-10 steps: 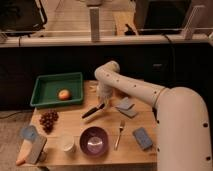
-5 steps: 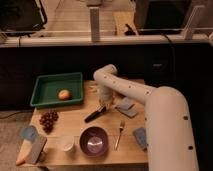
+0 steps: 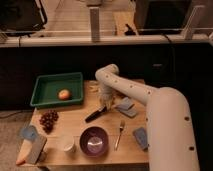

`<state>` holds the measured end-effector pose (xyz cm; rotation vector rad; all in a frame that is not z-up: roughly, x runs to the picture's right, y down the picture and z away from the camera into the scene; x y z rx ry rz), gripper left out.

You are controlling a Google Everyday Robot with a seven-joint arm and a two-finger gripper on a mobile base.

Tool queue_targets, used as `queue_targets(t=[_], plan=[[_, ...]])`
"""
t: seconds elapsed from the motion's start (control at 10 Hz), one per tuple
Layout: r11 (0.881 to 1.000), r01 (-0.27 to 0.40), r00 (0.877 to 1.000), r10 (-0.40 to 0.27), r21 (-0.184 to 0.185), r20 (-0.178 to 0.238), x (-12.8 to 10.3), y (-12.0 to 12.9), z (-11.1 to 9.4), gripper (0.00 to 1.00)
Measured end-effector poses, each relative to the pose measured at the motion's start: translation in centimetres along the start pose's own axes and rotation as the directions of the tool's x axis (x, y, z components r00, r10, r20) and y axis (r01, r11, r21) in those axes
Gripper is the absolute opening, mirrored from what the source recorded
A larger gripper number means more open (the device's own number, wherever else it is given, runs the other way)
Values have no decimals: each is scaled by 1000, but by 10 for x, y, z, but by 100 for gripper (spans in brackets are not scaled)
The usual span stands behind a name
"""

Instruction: Place brush in table surface

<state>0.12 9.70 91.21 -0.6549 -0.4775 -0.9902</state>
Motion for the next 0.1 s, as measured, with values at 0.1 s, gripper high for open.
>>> queue_targets(t=[0.1], plan=[[1000,3,1000,-3,15,2,0,0,-1,80]])
